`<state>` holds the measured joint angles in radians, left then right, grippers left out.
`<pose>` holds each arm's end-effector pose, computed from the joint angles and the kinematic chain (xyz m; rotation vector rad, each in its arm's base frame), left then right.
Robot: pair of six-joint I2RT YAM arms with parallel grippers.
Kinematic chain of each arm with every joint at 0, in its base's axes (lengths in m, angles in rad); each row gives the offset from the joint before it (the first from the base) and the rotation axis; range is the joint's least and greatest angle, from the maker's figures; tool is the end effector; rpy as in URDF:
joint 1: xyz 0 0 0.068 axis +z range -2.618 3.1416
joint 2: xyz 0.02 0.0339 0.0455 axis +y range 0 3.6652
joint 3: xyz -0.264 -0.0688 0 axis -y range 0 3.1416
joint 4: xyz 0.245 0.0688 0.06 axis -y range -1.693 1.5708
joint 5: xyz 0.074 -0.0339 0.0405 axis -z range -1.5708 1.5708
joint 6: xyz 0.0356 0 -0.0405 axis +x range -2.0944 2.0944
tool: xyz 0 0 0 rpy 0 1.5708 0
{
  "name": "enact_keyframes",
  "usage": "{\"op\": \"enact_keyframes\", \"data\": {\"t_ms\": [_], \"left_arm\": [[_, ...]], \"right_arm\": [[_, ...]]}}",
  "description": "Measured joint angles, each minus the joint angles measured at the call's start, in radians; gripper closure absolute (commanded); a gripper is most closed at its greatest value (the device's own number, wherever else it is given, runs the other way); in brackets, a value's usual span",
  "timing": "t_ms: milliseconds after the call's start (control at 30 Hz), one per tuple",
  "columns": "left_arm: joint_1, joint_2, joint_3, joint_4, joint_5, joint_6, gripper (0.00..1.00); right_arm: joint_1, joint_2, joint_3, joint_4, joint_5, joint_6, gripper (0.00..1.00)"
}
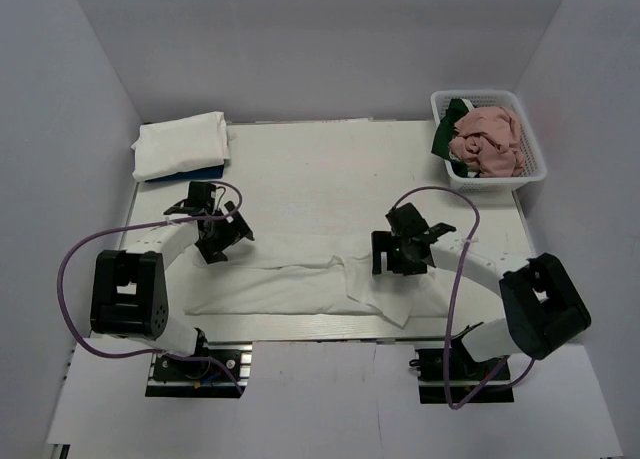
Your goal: Fold and stack the t-shirts
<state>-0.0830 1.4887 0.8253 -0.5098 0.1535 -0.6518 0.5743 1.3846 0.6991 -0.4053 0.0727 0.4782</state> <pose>0.2692 -0.0279 0.1723 -0.7433 2.6973 -0.4032 0.2107 0.1333 0.1672 -0.1049 2.6783 0.2452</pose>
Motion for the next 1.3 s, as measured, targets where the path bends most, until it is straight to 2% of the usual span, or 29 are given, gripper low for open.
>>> {"op": "enact_keyframes", "data": {"t_ms": [333,400,600,767,867,900,1000,1100,1300], "left_arm": [[-0.045,0.038,-0.003,-0.014,-0.069,-0.059,0.00],[-0.058,0.048,0.003,-0.013,-0.073,-0.073,0.04],[-0.136,0.050,-0.023,0.034,-0.043,-0.126,0.05],[-0.265,-0.016,-0.122,0.119,0.086,-0.201,0.05],[-0.345,-0.047,-0.145,0.087,0.155,-0.238,0.05],[-0.367,-0.058,-0.143,0.062,0.158,-0.245,0.02],[-0.427,-0.094,-0.120,-0.075,0.126,-0.227,0.00],[-0.458,-0.126,-0.032,-0.216,0.058,-0.169,0.00],[-0.521,-0.154,0.130,-0.245,-0.043,-0.056,0.00]], "right_arm": [[-0.124,0.251,0.221,0.087,0.026,-0.080,0.10],[-0.138,0.342,0.320,0.092,0.041,-0.113,0.10],[-0.169,0.618,0.659,0.135,0.050,-0.248,0.10],[-0.197,0.801,0.907,0.175,-0.023,-0.348,0.10],[-0.205,0.904,1.049,0.196,-0.033,-0.397,0.10],[-0.208,0.938,1.106,0.192,-0.050,-0.413,0.10],[-0.211,0.958,1.145,0.182,-0.093,-0.432,0.10],[-0.212,0.948,1.144,0.182,-0.134,-0.442,0.10],[-0.211,0.819,1.086,0.126,-0.180,-0.382,0.10]]}}
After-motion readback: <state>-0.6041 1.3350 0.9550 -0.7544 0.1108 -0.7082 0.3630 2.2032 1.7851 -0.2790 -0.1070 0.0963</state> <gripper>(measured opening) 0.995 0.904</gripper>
